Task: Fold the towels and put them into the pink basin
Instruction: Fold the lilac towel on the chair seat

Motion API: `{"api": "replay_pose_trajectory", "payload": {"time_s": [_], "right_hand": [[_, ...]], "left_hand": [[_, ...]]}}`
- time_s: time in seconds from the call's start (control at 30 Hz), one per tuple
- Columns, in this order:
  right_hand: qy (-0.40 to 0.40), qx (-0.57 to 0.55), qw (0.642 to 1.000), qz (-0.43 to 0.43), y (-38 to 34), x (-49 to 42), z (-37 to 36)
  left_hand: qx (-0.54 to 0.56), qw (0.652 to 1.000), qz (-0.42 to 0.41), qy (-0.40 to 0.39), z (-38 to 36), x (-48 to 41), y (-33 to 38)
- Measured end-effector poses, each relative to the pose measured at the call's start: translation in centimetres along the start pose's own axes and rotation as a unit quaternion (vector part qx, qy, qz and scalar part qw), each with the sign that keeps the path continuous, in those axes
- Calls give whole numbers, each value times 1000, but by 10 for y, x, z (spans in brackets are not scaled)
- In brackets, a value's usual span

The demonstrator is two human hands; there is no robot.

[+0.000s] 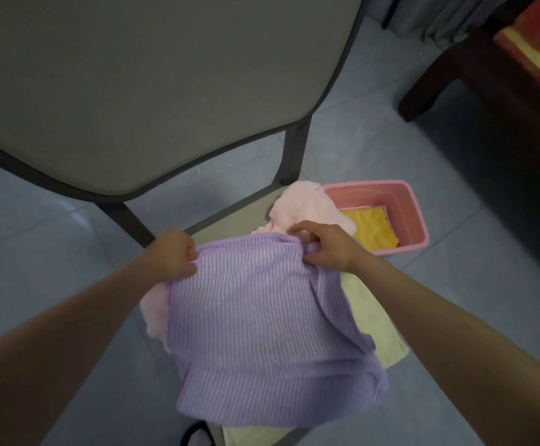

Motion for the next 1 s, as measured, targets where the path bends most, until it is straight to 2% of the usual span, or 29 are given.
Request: {"api": "replay_pose_trajectory", "payload": {"time_s": [0.1,0.2,0.3,0.37,0.43,0.5,0.6,0.67,0.83,0.93,1.0], "right_hand": [[-28,14,999,10,-1,0,1],[-41,110,992,37,1,4,10],[-4,167,981,103,4,13,26],[-20,169,977,129,3,22,33],[-45,155,978,131,2,31,39],[-65,101,988,99,3,39,49],[-97,2,993,66,1,56,72],[-109,-12,992,64,-2,71,93],[-73,65,988,119,-17,114,147],[-73,16,992,100,-30,135,174],[-22,-12,996,89,-36,144,199]], "left_hand": [[24,998,-27,45,18,12,7],[80,982,-106,131,43,41,8],[78,978,-153,117,55,69,-4],[90,982,-138,93,58,79,-13],[114,983,-112,93,62,82,-18],[129,980,-100,111,67,83,-18],[165,971,-116,124,77,92,-6],[181,965,-143,128,90,104,3],[184,952,-202,140,134,141,29],[186,944,-227,149,155,158,40],[205,930,-242,186,172,173,56]]}}
Point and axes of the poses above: each hand's wrist, its own x-axis away from the middle knuckle, its own z-axis out of the back of the hand, y = z × x, the point moved 5 cm from there along -x, towards the middle knuckle, and after that the axes turned 3 degrees about -z, right-handed, at the moved point
